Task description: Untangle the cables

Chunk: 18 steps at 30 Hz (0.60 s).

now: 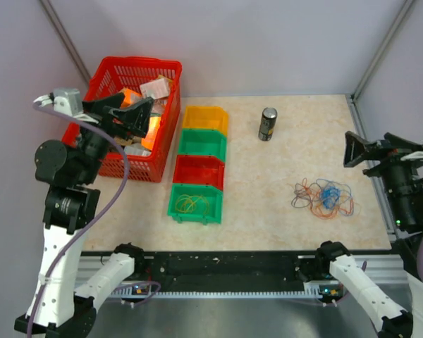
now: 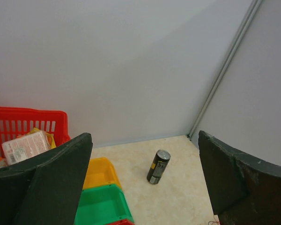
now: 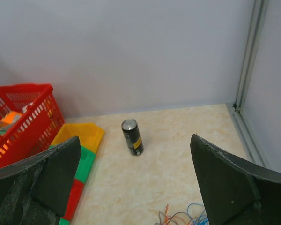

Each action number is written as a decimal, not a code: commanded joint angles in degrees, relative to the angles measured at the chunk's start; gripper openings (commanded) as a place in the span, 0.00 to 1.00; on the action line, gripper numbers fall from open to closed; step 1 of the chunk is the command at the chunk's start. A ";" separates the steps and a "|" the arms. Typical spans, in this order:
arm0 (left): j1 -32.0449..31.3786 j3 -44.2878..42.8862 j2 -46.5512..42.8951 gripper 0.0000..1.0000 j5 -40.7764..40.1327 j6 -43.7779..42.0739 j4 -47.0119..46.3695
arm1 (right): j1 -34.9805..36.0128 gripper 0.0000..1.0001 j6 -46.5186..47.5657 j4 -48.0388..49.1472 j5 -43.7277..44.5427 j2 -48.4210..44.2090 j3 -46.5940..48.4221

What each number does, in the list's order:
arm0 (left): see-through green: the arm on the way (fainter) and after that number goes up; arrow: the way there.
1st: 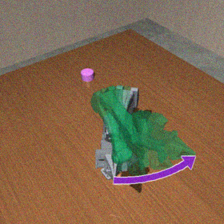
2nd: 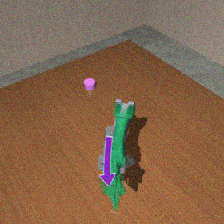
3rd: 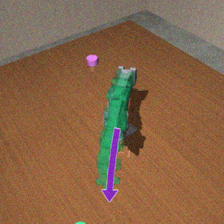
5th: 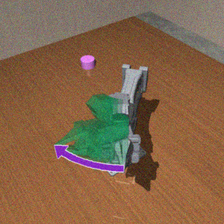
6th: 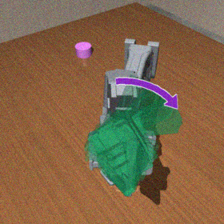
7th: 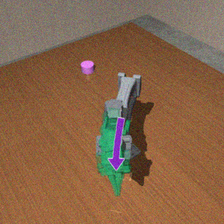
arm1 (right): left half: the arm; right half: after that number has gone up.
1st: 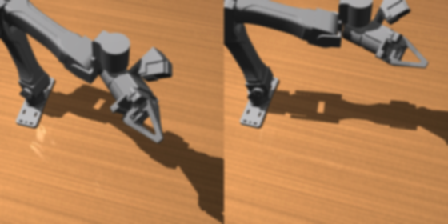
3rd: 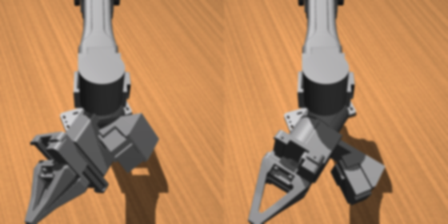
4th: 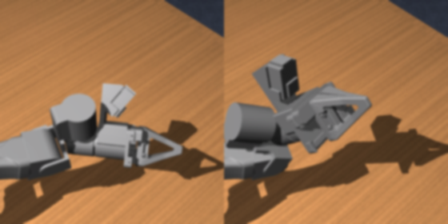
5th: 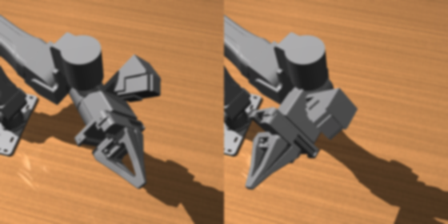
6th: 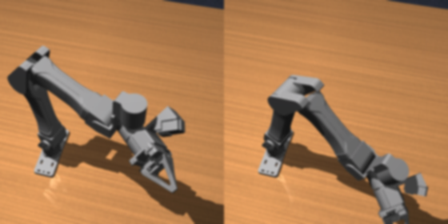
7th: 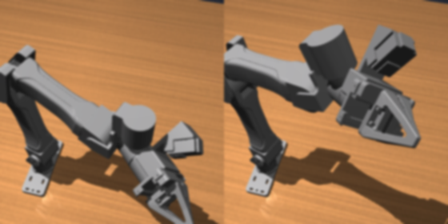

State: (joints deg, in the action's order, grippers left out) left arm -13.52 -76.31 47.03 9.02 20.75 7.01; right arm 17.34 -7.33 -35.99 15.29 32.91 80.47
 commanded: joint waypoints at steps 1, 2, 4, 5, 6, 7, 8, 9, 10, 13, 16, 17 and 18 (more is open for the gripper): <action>0.33 -2.35 4.65 0.98 5.83 1.39 4.06 | -0.12 0.99 -5.14 -0.92 -5.17 2.07 -5.13; 0.33 -2.17 5.87 0.98 6.88 1.66 4.59 | -0.12 0.99 -5.50 -1.01 -5.79 2.25 -6.71; 0.33 -0.86 6.94 0.98 8.90 1.75 4.95 | -0.12 0.99 -6.55 -1.54 -7.55 2.86 -10.13; 0.25 -0.07 7.29 0.98 9.61 1.75 4.95 | -0.20 0.99 -7.95 -1.45 -8.08 3.13 -12.59; 0.25 0.81 7.64 0.98 10.05 1.92 5.03 | -0.12 0.99 -10.40 -1.02 -7.21 3.65 -15.22; 0.25 1.60 7.73 0.98 10.06 2.18 4.95 | -0.12 0.99 -12.33 -1.28 -6.25 5.31 -16.64; 0.25 2.30 7.99 0.97 10.06 2.27 5.03 | -0.29 0.99 -13.83 -2.67 -5.54 7.85 -17.18; 0.33 2.83 8.17 0.97 10.23 2.54 5.04 | -0.64 0.99 -15.15 -4.25 -3.71 10.49 -17.36; 0.33 3.10 8.52 0.96 10.41 2.89 5.04 | -1.69 0.99 -16.73 -6.35 -1.51 13.73 -17.62; 0.25 3.89 9.05 0.96 12.86 3.76 4.95 | -11.67 0.99 -24.81 -9.45 1.77 20.34 -21.12; 0.16 5.82 8.79 0.95 16.55 6.31 3.37 | -28.28 0.99 -31.93 -8.31 -3.94 21.32 -28.59; -0.01 6.78 8.61 0.95 18.04 7.19 2.76 | -32.07 0.98 -33.61 -7.87 -4.73 20.89 -30.96; -0.19 7.84 8.35 0.94 18.75 7.98 2.05 | -34.98 0.97 -35.19 -7.26 -5.00 20.10 -32.55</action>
State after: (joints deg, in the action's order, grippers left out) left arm -13.47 -71.00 56.53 21.82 25.08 13.52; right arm -3.49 -30.79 -40.60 10.85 55.88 53.89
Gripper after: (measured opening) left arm 0.950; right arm 0.982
